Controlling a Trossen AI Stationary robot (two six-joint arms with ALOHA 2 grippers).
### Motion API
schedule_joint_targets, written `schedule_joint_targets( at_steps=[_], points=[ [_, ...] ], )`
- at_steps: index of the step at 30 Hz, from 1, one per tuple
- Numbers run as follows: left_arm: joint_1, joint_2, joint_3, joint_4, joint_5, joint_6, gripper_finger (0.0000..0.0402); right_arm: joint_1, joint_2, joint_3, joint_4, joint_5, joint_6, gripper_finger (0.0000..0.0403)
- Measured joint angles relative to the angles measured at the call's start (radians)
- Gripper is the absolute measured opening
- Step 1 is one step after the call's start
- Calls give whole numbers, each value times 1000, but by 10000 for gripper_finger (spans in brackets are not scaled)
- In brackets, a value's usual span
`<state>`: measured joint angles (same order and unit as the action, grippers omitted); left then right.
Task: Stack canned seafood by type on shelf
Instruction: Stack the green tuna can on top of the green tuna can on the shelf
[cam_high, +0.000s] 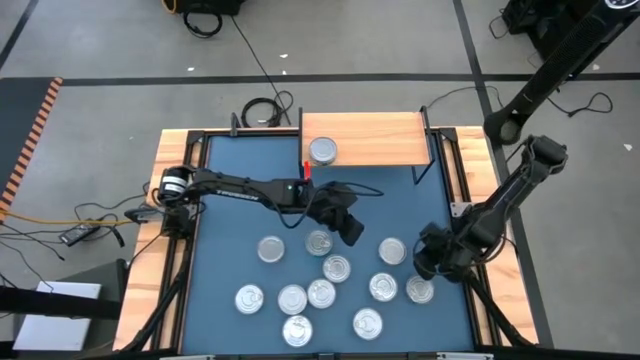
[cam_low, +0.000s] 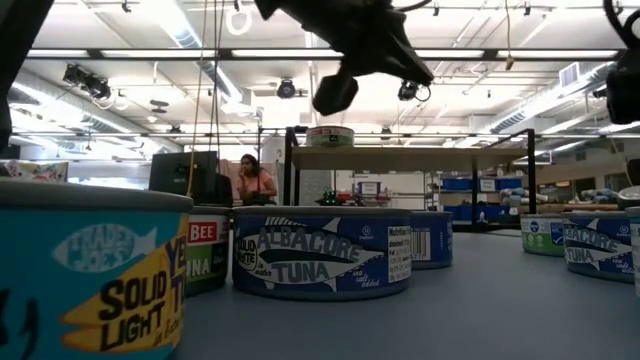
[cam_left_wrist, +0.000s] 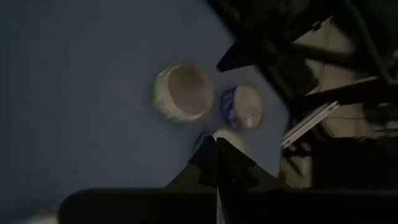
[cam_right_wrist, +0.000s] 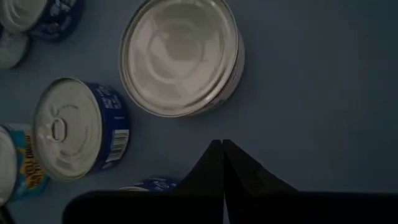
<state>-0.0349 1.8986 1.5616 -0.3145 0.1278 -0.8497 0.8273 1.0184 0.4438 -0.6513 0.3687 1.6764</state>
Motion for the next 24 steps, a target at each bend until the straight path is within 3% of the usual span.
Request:
schedule_joint_targets(
  at_steps=[10, 24],
  points=[
    [-6, -102, -1, -191, -96, 67, 0, -176, 125, 0, 167, -66, -209, 0],
    [-19, -127, -13, -256, -110, 117, 0, -545, 271, 0, 518, -161, -607, 0]
  ],
)
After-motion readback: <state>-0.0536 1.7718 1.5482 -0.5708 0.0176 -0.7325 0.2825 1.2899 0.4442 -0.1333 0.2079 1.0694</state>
